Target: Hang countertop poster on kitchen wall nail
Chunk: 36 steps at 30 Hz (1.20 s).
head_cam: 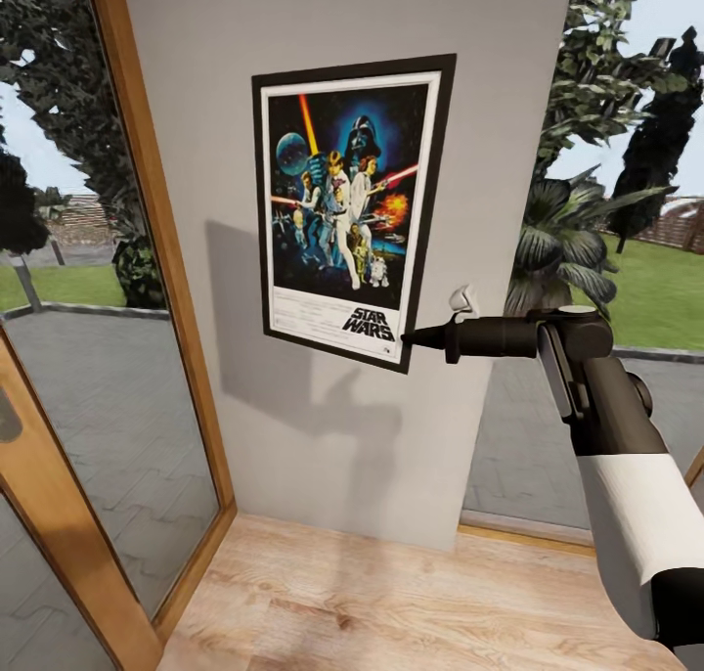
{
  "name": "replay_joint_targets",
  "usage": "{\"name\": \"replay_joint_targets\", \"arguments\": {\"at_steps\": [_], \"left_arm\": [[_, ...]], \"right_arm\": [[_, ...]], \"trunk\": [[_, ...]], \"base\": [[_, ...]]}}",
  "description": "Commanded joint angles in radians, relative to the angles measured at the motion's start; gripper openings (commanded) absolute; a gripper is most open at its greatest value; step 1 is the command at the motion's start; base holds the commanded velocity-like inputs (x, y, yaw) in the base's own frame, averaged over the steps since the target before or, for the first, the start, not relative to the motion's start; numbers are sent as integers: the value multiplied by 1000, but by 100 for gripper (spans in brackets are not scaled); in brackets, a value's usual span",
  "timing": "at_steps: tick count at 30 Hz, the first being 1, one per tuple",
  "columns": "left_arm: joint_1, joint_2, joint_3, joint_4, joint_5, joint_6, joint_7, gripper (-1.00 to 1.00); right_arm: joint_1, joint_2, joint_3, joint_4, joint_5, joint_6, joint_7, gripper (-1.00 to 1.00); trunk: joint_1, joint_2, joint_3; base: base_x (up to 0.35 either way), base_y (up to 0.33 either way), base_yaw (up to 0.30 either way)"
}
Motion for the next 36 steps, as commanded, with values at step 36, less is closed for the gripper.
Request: {"name": "replay_joint_targets", "arguments": {"at_steps": [36], "left_arm": [[0, -1, 3, -2, -4, 7, -5, 100]], "right_arm": [[0, -58, -2, 1, 0, 10, 116, -100]], "trunk": [[0, -1, 0]], "base": [[0, 0, 0]]}}
